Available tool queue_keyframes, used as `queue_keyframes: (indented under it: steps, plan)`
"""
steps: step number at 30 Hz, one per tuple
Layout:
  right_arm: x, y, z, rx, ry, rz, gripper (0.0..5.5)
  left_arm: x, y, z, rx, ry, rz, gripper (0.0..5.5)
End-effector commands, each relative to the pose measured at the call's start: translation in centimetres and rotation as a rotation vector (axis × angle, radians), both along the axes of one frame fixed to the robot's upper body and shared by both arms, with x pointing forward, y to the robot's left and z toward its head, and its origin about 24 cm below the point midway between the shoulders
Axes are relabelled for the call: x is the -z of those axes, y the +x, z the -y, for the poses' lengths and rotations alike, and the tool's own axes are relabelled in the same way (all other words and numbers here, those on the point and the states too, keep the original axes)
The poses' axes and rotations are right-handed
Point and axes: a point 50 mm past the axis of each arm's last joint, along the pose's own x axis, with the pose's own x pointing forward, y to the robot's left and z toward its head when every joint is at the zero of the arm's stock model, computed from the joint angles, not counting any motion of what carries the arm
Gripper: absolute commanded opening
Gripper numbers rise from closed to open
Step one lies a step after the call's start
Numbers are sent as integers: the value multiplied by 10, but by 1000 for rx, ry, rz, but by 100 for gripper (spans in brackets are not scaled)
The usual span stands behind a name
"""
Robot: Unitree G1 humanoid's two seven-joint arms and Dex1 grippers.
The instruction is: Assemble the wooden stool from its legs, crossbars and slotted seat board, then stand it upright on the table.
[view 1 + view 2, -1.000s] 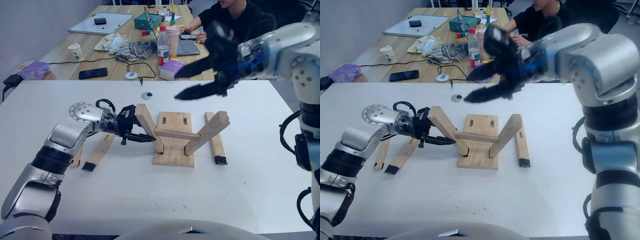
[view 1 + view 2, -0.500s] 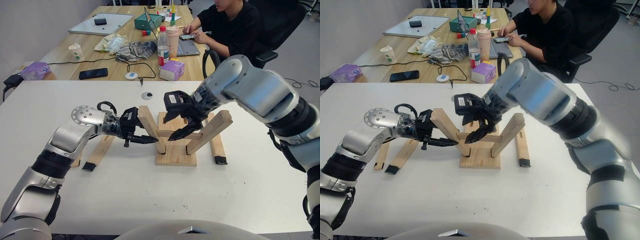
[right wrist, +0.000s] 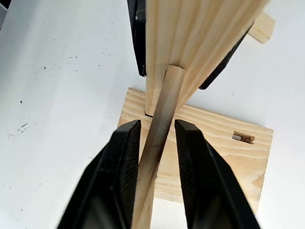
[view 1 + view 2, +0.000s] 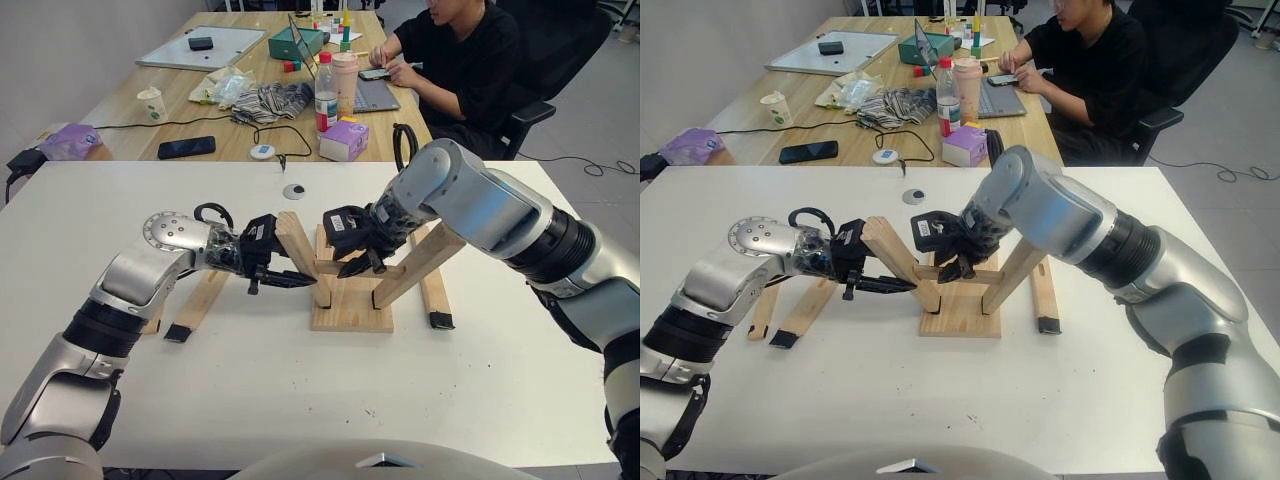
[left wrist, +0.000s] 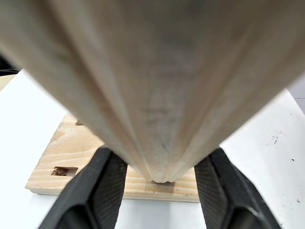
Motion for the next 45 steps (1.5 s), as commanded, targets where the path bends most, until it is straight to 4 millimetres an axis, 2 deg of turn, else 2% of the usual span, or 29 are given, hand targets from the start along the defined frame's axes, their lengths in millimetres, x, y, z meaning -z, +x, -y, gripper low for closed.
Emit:
queue_keyframes:
  steps: [1,6,12,19,23,28,32,35,37,40,41,45]
  plan:
    - [7,0,-2,-1,-3,8,82,64,-22,-24,-86,298,-272,201]
    - [16,-3,0,-9,-26,-9,79,64,-22,-25,-87,303,-273,201]
    - [42,-12,1,-18,-77,-57,76,62,-21,-25,-95,290,-268,201]
    - [65,-12,0,1,-108,-80,71,63,-27,-24,-115,258,-279,201]
    - [69,-12,-3,11,-100,-91,71,66,-30,-21,-126,242,-281,201]
    - [66,-12,-9,14,-69,-101,71,74,-29,-4,-102,231,-291,201]
    - [63,-12,-10,12,-58,-104,67,99,-40,5,-93,269,-359,201]
    - [60,-13,-9,10,-51,-109,60,127,-56,-1,-94,347,-424,201]
    - [57,-13,-8,10,-41,-112,58,136,-64,-5,-93,367,-452,201]
    - [43,-10,-11,23,24,-101,56,130,-59,-9,-88,348,-417,201]
    - [33,-8,-11,37,56,-98,94,123,-50,-10,-99,340,-383,201]
    - [-3,3,-4,93,166,-69,159,86,-23,-10,-121,290,-258,201]
